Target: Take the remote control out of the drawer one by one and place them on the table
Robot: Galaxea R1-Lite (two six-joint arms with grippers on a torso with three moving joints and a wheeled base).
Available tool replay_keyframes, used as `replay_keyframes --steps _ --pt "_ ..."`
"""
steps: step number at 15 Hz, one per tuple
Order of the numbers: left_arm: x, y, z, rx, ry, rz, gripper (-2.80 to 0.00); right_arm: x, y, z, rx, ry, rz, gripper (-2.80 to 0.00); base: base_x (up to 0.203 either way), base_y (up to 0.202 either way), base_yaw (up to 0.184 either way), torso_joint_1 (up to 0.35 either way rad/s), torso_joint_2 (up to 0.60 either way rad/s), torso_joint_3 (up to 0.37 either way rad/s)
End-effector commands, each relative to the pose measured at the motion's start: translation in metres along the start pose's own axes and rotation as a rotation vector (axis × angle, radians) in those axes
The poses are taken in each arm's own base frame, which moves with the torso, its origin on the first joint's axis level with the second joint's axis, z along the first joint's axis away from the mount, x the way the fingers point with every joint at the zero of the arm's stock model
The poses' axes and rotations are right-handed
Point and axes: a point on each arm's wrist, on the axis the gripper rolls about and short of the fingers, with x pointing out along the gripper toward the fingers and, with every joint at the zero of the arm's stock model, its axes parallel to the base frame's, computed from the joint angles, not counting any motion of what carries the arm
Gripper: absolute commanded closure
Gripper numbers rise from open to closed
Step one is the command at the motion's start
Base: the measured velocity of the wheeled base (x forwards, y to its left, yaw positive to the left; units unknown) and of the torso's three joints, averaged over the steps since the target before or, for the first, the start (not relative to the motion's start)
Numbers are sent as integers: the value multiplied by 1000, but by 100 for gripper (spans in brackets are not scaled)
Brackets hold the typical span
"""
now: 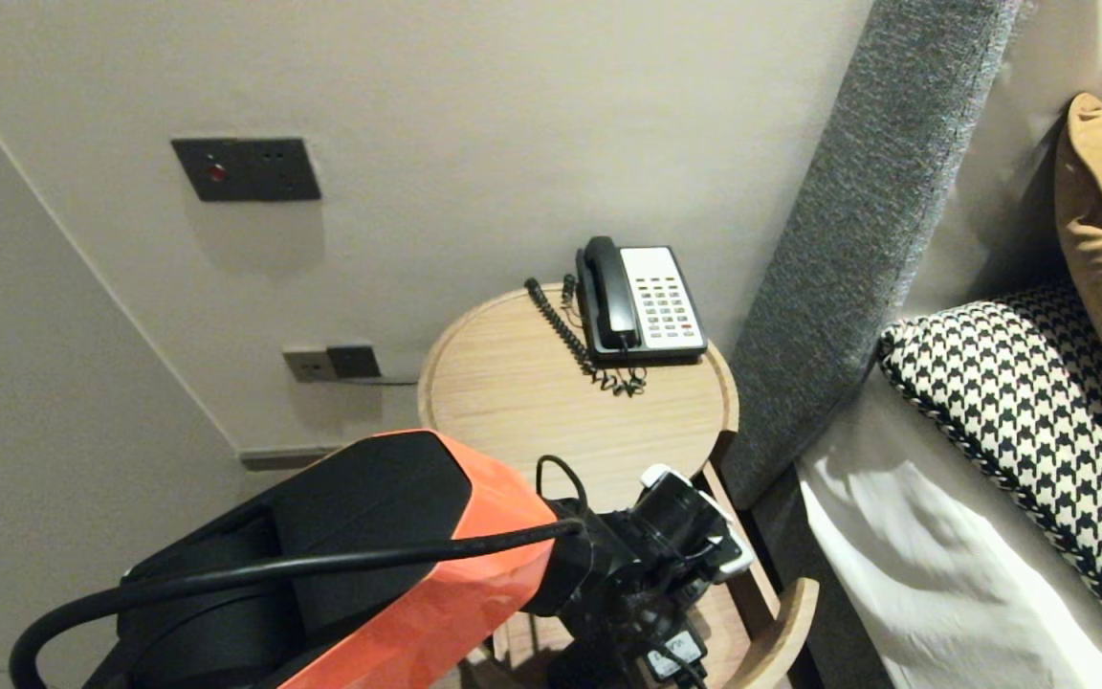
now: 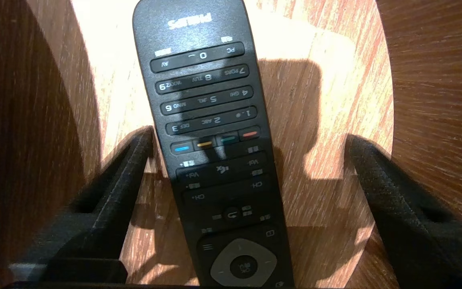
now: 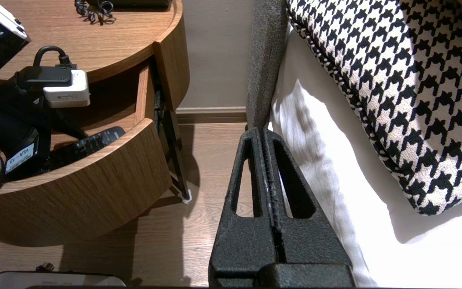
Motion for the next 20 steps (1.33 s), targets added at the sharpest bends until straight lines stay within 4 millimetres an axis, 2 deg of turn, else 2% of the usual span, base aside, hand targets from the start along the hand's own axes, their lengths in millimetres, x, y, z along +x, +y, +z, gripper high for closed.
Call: replay_keyframes --steps 1,4,9,20 --pt "0 0 -1 3 4 0 0 2 0 -11 0 38 2 0 0 0 0 0 0 0" --pt "2 0 -2 1 7 -1 0 2 0 -11 0 39 1 0 0 0 0 0 0 0" --pt "-7 1 4 1 -18 7 0 2 0 -11 0 38 2 0 0 0 0 0 0 0" --pt "-61 8 28 -5 -118 65 0 2 0 -11 0 38 2 0 0 0 0 0 0 0"
